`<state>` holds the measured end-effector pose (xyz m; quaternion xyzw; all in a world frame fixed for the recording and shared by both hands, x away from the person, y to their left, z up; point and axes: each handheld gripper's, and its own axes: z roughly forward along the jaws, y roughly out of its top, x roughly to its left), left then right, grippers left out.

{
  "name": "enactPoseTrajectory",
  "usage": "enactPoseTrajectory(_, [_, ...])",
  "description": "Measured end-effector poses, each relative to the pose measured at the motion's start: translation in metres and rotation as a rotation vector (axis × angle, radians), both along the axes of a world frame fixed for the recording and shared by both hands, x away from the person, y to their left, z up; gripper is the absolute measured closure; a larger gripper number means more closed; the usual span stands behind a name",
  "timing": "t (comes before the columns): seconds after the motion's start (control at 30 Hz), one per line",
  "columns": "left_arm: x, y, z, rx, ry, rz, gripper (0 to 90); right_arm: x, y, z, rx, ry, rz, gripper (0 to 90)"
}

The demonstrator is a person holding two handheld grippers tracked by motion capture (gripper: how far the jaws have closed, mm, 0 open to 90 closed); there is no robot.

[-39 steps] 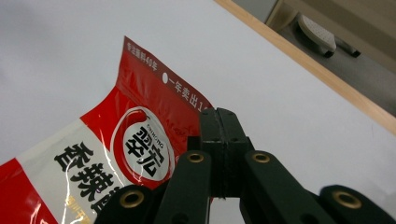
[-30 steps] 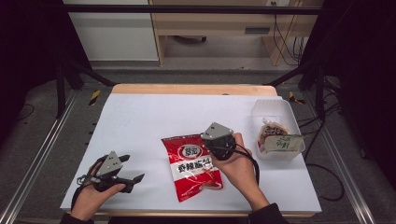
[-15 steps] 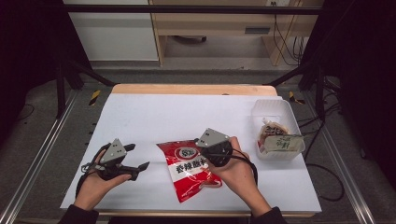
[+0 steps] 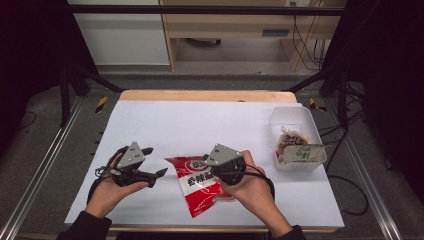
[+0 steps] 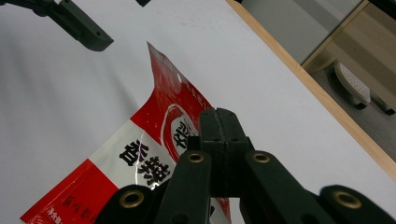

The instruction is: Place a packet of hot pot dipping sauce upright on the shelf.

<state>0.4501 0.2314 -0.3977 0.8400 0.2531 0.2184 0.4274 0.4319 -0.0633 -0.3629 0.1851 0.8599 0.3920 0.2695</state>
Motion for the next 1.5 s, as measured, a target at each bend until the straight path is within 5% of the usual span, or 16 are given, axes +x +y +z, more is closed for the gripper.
enactPoseTrajectory(0.33, [0.006,-0.008,0.0,0.0,0.005,-0.023,24.4,-0.005,0.003,0.003,-0.001,-0.002,0.027,90.0])
enactPoseTrajectory(1.17, [0.002,-0.015,0.002,-0.011,0.05,-0.087,86.9,-0.007,-0.001,0.003,0.0,0.009,0.039,90.0])
enactPoseTrajectory(1.33, [0.002,-0.012,0.005,-0.042,0.068,-0.101,90.0,-0.006,-0.004,0.002,0.001,0.012,0.031,90.0])
enactPoseTrajectory(1.5, [0.002,-0.011,0.004,-0.029,0.071,-0.093,90.0,-0.006,-0.006,0.003,0.007,0.016,0.029,90.0])
